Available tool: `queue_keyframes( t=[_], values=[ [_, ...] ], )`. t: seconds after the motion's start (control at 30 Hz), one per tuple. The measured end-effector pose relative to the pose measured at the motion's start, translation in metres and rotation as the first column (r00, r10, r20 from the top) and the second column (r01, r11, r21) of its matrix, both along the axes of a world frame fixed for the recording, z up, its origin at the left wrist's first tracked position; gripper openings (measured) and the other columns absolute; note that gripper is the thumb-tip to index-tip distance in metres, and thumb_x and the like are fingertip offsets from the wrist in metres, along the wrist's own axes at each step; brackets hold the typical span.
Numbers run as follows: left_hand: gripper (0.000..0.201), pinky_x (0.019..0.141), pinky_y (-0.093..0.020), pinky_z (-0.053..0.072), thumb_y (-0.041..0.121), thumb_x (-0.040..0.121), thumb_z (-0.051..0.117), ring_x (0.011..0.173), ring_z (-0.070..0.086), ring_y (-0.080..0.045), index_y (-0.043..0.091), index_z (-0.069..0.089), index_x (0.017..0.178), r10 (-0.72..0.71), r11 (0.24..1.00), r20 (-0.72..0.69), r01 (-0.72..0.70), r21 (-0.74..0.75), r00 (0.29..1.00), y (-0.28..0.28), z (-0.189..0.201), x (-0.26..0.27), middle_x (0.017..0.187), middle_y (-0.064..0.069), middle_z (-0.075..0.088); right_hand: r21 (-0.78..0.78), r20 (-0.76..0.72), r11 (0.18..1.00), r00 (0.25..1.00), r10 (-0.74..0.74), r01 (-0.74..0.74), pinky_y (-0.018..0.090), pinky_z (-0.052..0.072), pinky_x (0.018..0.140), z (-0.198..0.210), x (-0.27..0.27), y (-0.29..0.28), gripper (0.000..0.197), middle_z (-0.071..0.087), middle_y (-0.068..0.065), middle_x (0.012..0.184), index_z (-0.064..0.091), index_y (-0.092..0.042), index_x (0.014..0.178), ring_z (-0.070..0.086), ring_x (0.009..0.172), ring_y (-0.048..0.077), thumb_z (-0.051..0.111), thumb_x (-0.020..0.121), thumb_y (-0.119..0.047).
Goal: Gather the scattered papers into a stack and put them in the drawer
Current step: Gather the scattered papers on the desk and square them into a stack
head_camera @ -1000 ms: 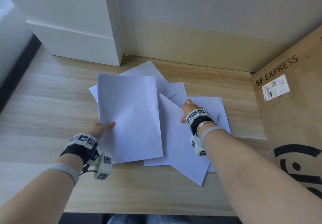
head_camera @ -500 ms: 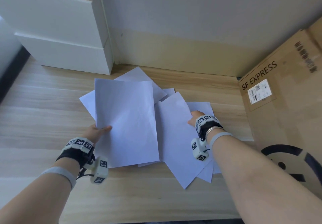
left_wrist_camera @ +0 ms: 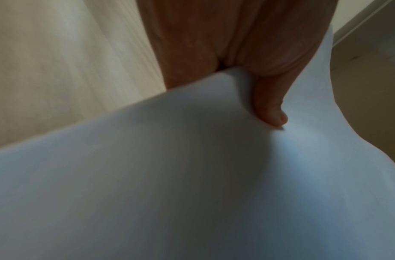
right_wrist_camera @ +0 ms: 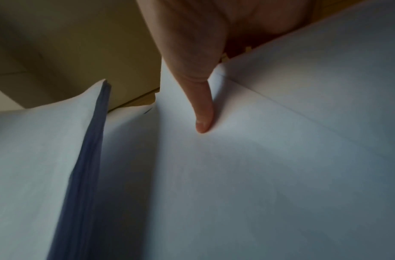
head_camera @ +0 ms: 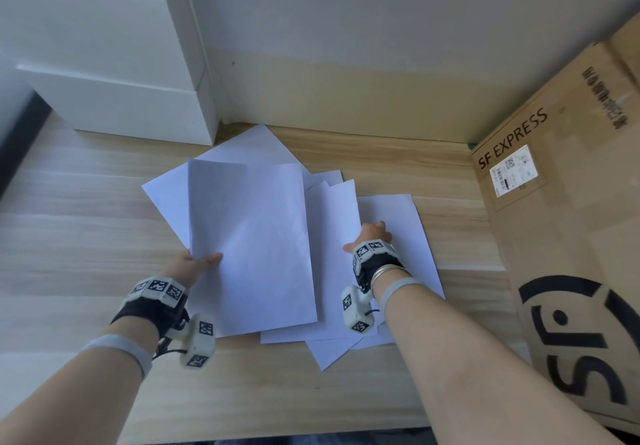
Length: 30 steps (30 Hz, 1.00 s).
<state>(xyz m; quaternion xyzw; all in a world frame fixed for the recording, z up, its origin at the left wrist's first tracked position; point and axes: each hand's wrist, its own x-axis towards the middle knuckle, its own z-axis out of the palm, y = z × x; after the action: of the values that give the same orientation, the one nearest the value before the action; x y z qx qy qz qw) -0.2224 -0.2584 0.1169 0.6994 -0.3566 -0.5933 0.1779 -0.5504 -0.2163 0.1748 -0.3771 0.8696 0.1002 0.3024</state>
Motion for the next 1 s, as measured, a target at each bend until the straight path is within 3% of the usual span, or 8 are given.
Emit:
queue_keyframes(
  t=[0.07,0.23,0.33,0.5,0.67,0.8,0.9,1.0],
  values=[
    [0.052,0.094,-0.061,0.047,0.022,0.071,0.078,0.104,0.062,-0.046,-0.004,0.062,0.112,-0.004,1.000,-0.003,0.004,-0.006,1.000,0.000,-0.005,0.003,0.114,-0.032,0.064,-0.039,0.017,0.999,1.000,0.020,-0.019,0.036,0.042,0.099,-0.004,0.003,0.001,0.048,0.038,0.011,0.136,0.052,-0.007,0.124,0.046,0.123,0.034,0.066,0.083,-0.027],
    [0.044,0.096,-0.060,0.046,0.018,0.079,0.072,0.107,0.060,-0.047,-0.005,0.060,0.114,-0.008,1.000,-0.008,0.008,0.014,1.000,0.002,0.000,0.002,0.116,-0.032,0.062,-0.185,0.109,0.981,0.993,-0.041,0.061,0.035,0.049,0.086,-0.005,0.000,0.007,0.037,0.061,0.015,0.120,0.049,-0.006,0.119,0.060,0.109,0.034,0.061,0.085,-0.011],
    [0.044,0.096,-0.060,0.046,0.020,0.079,0.072,0.106,0.061,-0.046,-0.005,0.060,0.113,-0.023,1.000,-0.005,0.023,0.015,1.000,0.001,0.001,0.000,0.116,-0.031,0.062,-0.231,0.127,0.960,0.983,-0.131,0.158,0.035,0.049,0.081,0.000,-0.009,0.013,0.037,0.061,0.016,0.117,0.043,-0.008,0.124,0.060,0.107,0.035,0.053,0.089,-0.008],
    [0.044,0.097,-0.059,0.045,0.016,0.082,0.069,0.103,0.061,-0.042,-0.007,0.058,0.118,-0.036,0.999,-0.012,0.037,0.018,0.999,0.002,0.011,-0.010,0.108,-0.025,0.062,-0.244,0.072,0.957,0.987,-0.145,0.159,0.029,0.038,0.073,0.013,-0.045,0.027,0.021,0.061,0.022,0.117,0.056,-0.004,0.105,0.057,0.098,0.034,0.038,0.095,-0.006],
    [0.045,0.098,-0.059,0.044,0.018,0.081,0.070,0.109,0.059,-0.045,-0.002,0.057,0.119,-0.049,0.998,-0.033,0.050,0.023,0.998,0.001,0.011,-0.020,0.117,-0.029,0.062,-0.287,0.110,0.934,0.976,-0.189,0.214,0.025,0.037,0.070,0.019,-0.072,0.042,0.030,0.063,0.021,0.114,0.062,-0.007,0.111,0.051,0.082,0.028,0.039,0.092,-0.004],
    [0.034,0.097,-0.060,0.044,0.017,0.080,0.071,0.107,0.060,-0.046,0.004,0.060,0.109,-0.054,0.998,-0.048,0.054,0.016,0.997,0.000,0.010,-0.026,0.116,-0.029,0.062,-0.262,0.134,0.943,0.975,-0.175,0.205,0.026,0.040,0.073,0.016,-0.077,0.048,0.035,0.063,0.020,0.116,0.061,-0.009,0.118,0.054,0.086,0.028,0.037,0.092,-0.005],
    [0.040,0.097,-0.058,0.045,0.012,0.082,0.068,0.098,0.061,-0.040,-0.003,0.058,0.117,-0.052,0.999,-0.059,0.053,0.012,0.997,-0.002,0.015,-0.031,0.108,-0.025,0.062,-0.253,0.130,0.947,0.977,-0.169,0.198,0.025,0.038,0.075,0.014,-0.077,0.050,0.040,0.061,0.017,0.122,0.057,-0.011,0.124,0.059,0.104,0.033,0.035,0.093,-0.002],
    [0.045,0.098,-0.059,0.044,0.013,0.081,0.069,0.098,0.060,-0.037,-0.006,0.056,0.120,-0.046,0.999,-0.071,0.047,0.006,0.996,-0.005,0.012,-0.029,0.110,-0.024,0.062,-0.245,0.120,0.946,0.975,-0.188,0.213,0.026,0.039,0.074,0.012,-0.077,0.051,0.035,0.062,0.020,0.118,0.058,-0.007,0.118,0.058,0.098,0.033,0.034,0.092,-0.001]
  ],
)
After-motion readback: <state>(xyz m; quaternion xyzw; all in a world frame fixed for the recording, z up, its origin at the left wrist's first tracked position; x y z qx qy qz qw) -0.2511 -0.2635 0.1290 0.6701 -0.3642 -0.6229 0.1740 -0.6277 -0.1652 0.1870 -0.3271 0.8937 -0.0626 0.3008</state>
